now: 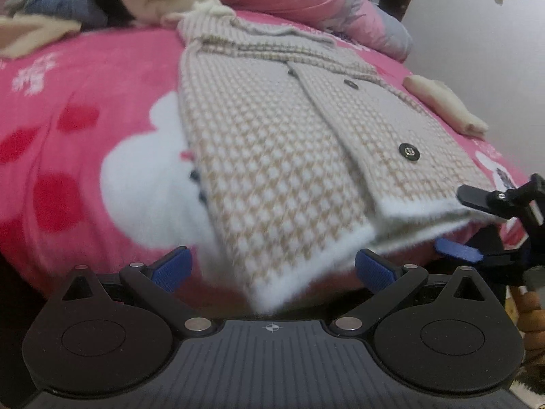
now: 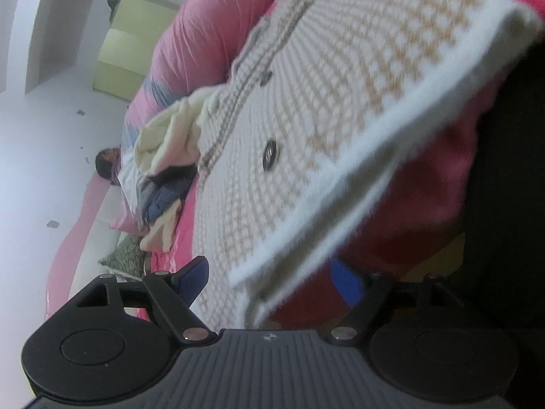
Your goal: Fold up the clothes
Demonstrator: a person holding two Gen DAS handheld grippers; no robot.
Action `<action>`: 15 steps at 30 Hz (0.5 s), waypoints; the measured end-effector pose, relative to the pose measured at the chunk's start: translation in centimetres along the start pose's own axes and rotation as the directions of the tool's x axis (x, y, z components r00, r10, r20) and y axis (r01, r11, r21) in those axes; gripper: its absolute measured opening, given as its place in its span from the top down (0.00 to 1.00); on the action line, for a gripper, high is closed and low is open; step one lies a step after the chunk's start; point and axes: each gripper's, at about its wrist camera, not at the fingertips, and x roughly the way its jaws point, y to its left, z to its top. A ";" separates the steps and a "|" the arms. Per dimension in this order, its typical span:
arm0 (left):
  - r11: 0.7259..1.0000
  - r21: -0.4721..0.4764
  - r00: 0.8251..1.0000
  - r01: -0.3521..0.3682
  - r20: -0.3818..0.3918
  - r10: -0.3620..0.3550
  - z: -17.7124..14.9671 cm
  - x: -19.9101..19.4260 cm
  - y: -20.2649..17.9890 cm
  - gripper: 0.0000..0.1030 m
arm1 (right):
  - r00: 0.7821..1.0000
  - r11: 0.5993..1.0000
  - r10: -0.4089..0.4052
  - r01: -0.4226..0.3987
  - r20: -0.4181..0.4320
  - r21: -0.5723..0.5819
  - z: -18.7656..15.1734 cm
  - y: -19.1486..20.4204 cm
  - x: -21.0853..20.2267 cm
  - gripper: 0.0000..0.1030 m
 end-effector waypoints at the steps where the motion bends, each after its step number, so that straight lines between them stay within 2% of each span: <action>1: 1.000 -0.004 1.000 0.002 0.003 -0.002 -0.1 0.0 0.1 0.01 | 1.000 1.000 -0.001 0.001 -0.007 0.001 -0.1 0.1 0.3 0.20; 7: 0.999 -0.051 0.998 -0.009 0.062 0.012 0.3 0.0 0.8 0.05 | 1.000 1.000 -0.006 0.005 -0.029 -0.012 -0.2 0.6 1.2 0.20; 15: 0.992 -0.126 0.998 0.026 0.061 -0.018 -0.1 0.0 2.0 0.14 | 0.999 1.000 -0.027 0.027 -0.045 -0.011 -0.1 0.7 1.8 0.19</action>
